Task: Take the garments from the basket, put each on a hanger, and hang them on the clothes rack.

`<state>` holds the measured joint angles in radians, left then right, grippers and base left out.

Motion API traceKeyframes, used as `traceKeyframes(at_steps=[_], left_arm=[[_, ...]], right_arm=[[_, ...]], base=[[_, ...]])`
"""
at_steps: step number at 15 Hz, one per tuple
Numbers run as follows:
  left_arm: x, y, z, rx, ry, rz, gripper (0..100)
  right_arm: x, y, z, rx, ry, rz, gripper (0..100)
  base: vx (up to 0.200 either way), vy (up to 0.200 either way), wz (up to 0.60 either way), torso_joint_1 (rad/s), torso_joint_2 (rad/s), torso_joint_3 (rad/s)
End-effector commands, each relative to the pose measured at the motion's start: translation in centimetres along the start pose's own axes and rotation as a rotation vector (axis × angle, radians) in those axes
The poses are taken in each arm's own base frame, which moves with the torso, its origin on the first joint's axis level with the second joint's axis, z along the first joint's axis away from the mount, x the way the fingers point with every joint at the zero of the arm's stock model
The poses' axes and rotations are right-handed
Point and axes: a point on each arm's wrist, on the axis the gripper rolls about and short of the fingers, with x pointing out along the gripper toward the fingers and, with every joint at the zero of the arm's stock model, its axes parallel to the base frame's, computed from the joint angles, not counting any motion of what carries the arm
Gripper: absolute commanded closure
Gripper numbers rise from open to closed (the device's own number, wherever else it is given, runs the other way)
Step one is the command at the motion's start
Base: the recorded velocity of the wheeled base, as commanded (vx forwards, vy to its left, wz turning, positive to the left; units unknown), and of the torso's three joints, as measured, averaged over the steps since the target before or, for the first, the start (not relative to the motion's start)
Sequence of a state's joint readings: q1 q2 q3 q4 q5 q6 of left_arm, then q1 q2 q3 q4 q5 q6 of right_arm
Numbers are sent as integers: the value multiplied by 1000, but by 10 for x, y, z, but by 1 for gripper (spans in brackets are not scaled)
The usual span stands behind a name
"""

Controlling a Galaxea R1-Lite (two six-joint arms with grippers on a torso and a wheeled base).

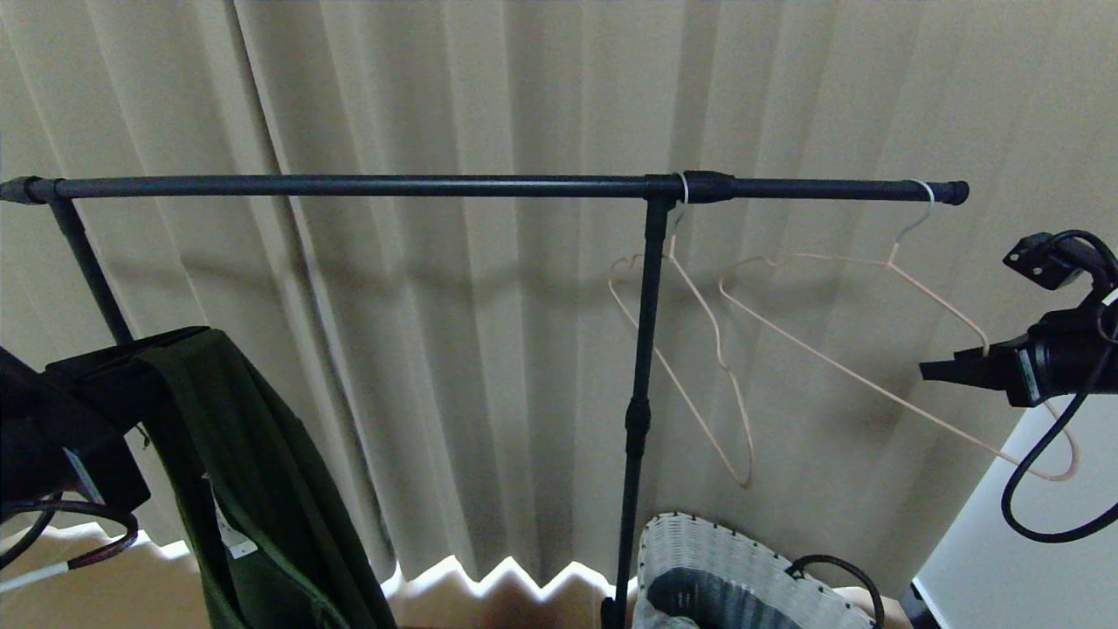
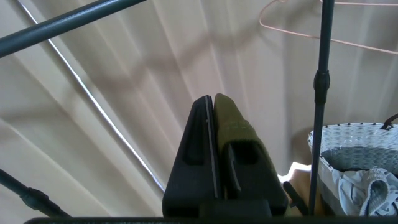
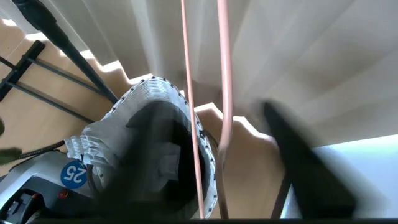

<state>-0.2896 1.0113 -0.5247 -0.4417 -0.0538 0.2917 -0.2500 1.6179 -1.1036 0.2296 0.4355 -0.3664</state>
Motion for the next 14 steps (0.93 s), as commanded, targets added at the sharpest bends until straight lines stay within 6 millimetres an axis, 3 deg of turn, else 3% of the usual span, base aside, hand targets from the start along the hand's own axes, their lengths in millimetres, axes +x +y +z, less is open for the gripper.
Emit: traceKeyframes(at_steps=[1, 7, 14], left_arm=[[0, 0, -1, 0, 2, -1, 100], [0, 0, -1, -1, 5, 2, 100], [1, 0, -2, 4, 9, 4, 100]], right_arm=[[0, 0, 0, 0, 1, 1, 100], [-11, 5, 0, -11, -21, -8, 100], [-55, 29, -3, 17, -118, -40, 100]], base=[[0, 0, 0, 0, 0, 0], [0, 0, 0, 0, 0, 0], [0, 0, 0, 0, 0, 0]])
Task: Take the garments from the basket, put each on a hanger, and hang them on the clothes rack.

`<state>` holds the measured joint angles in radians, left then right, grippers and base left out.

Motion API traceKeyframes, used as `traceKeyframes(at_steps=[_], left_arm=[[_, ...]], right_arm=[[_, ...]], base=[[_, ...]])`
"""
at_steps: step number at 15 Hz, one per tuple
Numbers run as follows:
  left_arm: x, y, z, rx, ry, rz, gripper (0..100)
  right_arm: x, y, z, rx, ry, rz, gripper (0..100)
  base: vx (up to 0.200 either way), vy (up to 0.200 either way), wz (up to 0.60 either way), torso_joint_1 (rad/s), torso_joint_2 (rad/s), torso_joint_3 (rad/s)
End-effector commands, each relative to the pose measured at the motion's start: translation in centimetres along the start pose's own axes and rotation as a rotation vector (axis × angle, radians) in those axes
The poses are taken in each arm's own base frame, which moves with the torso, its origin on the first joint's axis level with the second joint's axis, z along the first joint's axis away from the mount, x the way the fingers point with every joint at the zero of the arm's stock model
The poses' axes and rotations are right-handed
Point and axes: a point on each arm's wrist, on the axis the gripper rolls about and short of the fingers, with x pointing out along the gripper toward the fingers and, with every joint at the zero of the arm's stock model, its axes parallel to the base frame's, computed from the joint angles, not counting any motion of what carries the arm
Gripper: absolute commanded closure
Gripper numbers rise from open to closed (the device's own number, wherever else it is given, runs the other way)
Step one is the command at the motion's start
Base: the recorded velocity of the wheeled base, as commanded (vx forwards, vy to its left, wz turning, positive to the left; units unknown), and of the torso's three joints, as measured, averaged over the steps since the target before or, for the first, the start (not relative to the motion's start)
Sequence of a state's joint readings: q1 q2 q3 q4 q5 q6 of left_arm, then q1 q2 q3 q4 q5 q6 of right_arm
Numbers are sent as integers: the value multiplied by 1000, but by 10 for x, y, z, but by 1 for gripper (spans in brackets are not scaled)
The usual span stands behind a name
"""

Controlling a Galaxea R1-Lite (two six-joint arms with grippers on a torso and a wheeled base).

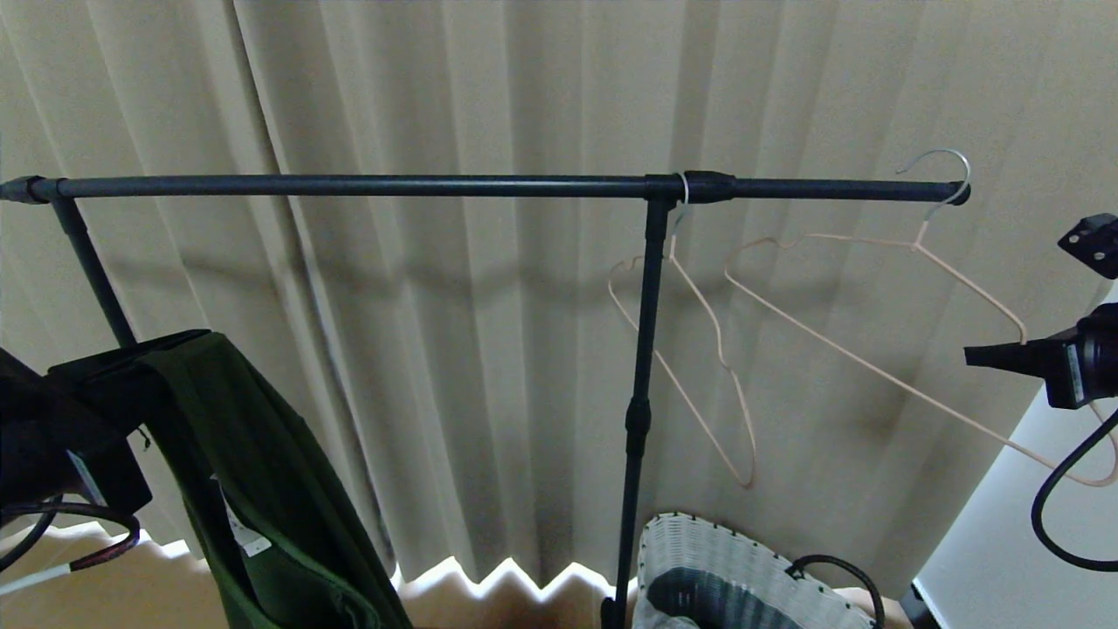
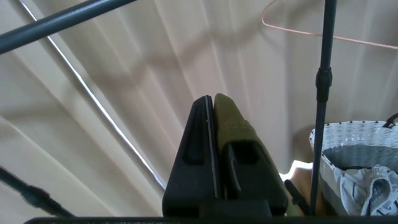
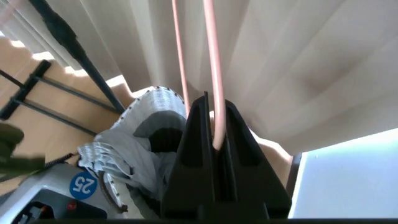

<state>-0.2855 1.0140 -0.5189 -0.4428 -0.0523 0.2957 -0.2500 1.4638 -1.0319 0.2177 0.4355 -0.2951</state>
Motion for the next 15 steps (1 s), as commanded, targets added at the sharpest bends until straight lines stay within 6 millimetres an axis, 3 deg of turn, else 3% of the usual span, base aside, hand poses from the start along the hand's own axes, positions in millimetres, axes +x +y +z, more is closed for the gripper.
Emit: traceKeyframes(at_steps=[1, 9, 12, 15], left_arm=[[1, 0, 0, 0, 3, 0, 100], [1, 0, -1, -5, 6, 5, 100], [2, 1, -1, -3, 10, 7, 100], [3, 0, -2, -5, 14, 6, 100]], right_arm=[[-22, 11, -2, -20, -52, -19, 100], [-45, 33, -45, -32, -70, -76, 100], [-51, 37, -48, -34, -83, -83, 100], [-52, 38, -50, -35, -83, -83, 100]], base=[[0, 0, 0, 0, 0, 0], [0, 0, 0, 0, 0, 0], [0, 0, 0, 0, 0, 0], [-200, 0, 0, 10, 4, 2]])
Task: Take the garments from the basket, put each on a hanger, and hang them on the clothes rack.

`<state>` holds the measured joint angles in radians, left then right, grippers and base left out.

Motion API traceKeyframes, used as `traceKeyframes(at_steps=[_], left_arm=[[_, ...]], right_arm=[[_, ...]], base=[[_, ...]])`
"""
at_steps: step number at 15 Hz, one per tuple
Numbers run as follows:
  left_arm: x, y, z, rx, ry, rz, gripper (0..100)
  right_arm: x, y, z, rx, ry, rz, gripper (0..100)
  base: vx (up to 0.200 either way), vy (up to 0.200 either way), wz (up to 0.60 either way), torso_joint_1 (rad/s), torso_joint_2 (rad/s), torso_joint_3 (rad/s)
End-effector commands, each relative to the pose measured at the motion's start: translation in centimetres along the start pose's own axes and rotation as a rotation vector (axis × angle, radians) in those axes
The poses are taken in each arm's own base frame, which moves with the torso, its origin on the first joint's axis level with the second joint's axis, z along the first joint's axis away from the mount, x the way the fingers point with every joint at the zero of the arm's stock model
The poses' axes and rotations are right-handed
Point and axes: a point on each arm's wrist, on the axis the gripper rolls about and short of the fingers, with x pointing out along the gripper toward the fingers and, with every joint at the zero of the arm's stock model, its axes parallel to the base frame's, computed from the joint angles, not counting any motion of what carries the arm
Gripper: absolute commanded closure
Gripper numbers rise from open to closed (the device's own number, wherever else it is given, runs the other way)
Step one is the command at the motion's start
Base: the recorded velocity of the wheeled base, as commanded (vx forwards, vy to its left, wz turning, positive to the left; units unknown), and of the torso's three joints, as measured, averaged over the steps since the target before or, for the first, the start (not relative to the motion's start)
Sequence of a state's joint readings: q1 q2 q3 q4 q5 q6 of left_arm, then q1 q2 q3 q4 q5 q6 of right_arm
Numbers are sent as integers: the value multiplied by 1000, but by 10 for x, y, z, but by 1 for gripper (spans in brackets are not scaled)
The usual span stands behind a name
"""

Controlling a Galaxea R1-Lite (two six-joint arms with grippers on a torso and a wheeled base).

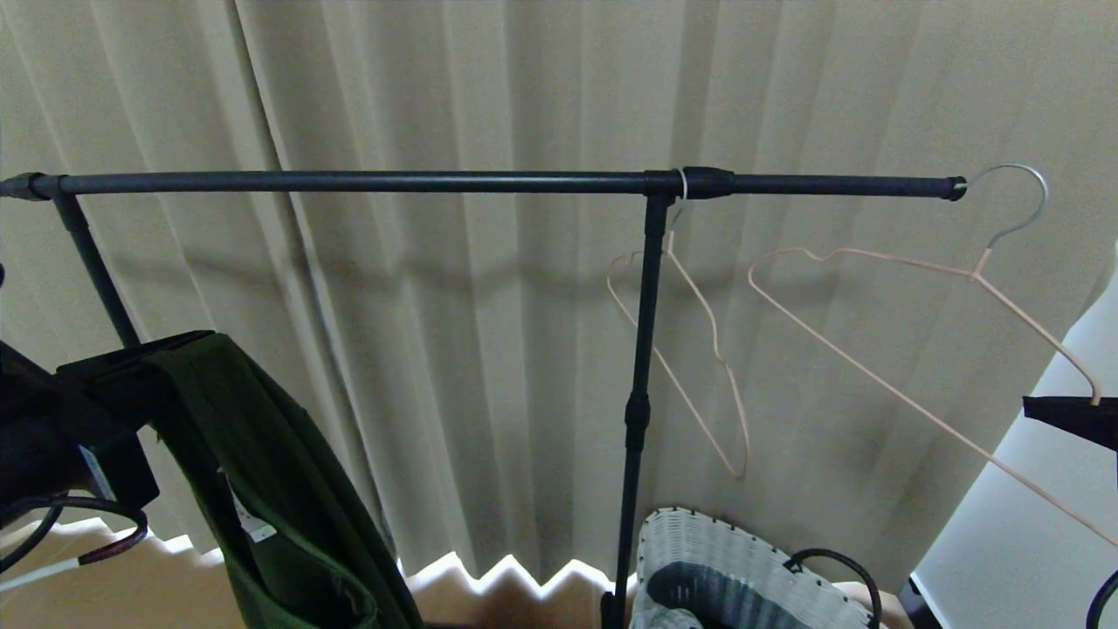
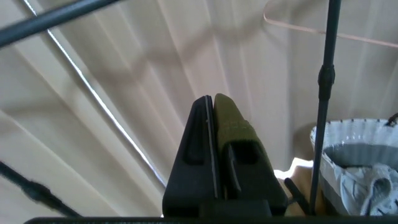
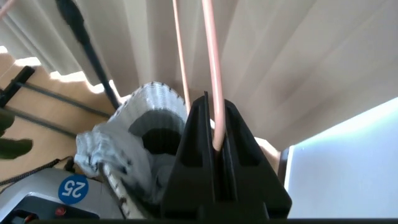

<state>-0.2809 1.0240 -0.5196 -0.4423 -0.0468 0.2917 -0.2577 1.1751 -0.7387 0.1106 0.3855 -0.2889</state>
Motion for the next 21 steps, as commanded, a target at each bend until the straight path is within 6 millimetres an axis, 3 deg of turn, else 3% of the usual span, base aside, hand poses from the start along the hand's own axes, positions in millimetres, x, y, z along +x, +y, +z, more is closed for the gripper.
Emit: traceKeyframes(at_steps=[1, 7, 16, 21], left_arm=[[1, 0, -1, 1, 3, -2, 100], [2, 0, -1, -1, 9, -3, 100], [6, -1, -4, -10, 32, -8, 100], [12, 2, -8, -5, 55, 5, 100]], right_arm=[[-3, 2, -2, -2, -3, -2, 100], [-2, 2, -4, 0, 3, 0, 100], [-2, 3, -6, 4, 8, 4, 100], [-4, 3, -4, -2, -7, -1, 100]], base=[[-200, 0, 0, 12, 12, 2], [-200, 0, 0, -3, 2, 4], [0, 0, 0, 0, 0, 0], [0, 200, 0, 6, 2, 4]])
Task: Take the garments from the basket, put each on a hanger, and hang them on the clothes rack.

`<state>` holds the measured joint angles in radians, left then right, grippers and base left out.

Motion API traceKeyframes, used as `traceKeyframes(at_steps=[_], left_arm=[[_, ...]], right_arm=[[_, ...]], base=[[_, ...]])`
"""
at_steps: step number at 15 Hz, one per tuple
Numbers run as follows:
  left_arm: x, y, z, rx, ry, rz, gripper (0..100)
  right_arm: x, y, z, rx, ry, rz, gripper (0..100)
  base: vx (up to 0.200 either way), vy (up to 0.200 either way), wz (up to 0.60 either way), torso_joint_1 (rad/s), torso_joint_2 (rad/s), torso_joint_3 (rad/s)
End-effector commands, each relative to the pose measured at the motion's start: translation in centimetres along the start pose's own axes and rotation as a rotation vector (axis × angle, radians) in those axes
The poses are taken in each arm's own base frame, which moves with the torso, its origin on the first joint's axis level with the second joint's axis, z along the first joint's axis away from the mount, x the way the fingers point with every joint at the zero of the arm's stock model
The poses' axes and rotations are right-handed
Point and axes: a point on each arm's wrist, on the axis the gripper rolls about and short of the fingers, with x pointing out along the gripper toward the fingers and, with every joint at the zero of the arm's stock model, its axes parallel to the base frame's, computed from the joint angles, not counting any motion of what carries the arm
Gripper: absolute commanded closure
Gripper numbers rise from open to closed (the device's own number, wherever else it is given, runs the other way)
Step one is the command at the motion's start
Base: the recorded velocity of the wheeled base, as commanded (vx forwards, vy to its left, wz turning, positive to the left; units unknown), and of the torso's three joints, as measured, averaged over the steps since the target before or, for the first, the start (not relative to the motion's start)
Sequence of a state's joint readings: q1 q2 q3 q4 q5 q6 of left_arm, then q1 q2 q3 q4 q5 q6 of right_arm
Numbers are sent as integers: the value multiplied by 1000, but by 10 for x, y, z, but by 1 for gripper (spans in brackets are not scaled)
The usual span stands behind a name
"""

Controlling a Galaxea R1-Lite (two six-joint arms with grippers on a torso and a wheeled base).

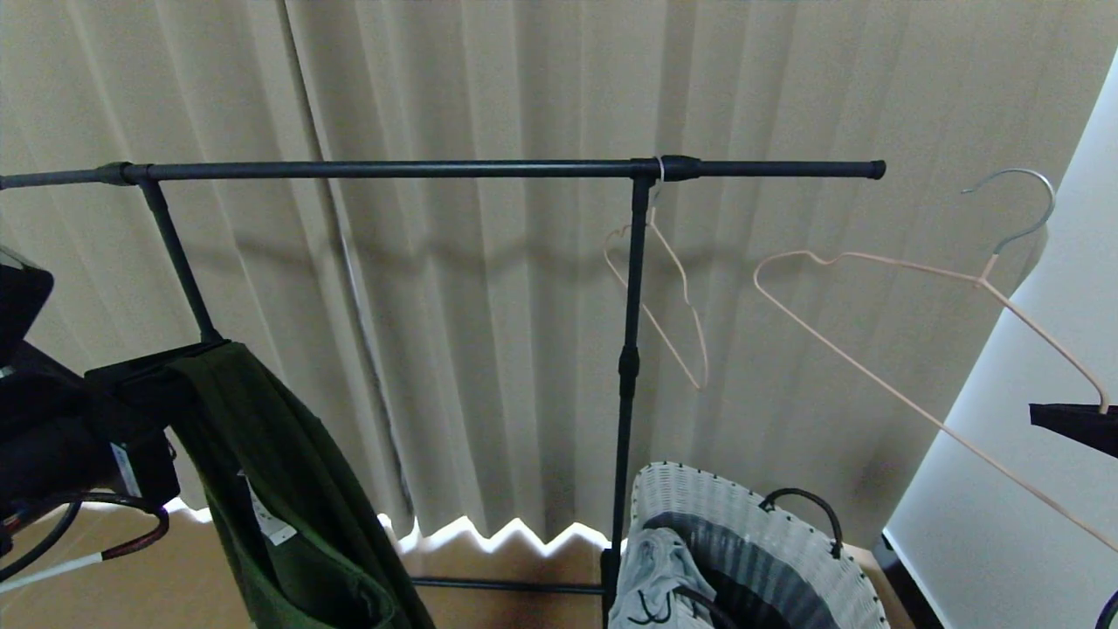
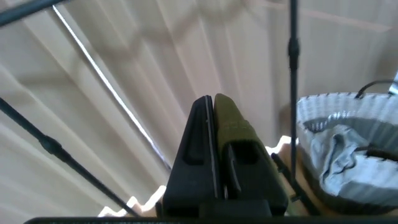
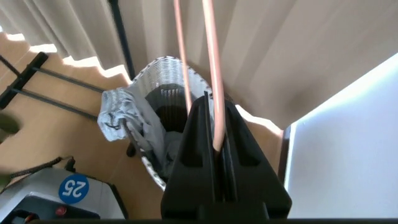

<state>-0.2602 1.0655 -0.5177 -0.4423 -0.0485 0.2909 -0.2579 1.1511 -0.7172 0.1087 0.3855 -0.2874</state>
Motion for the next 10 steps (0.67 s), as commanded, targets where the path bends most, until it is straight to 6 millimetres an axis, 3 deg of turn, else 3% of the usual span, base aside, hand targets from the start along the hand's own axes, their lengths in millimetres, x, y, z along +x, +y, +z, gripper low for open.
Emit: traceKeyframes(at_steps=[1, 10], left_arm=[[3, 0, -1, 0, 10, -1, 100], [3, 1, -1, 1, 11, 2, 100]], right_arm=[[0, 0, 1, -1, -4, 0, 100], [-16, 10, 5, 33, -167, 3, 100]], base=[[0, 200, 0, 22, 2, -7], [0, 200, 0, -1, 1, 1]])
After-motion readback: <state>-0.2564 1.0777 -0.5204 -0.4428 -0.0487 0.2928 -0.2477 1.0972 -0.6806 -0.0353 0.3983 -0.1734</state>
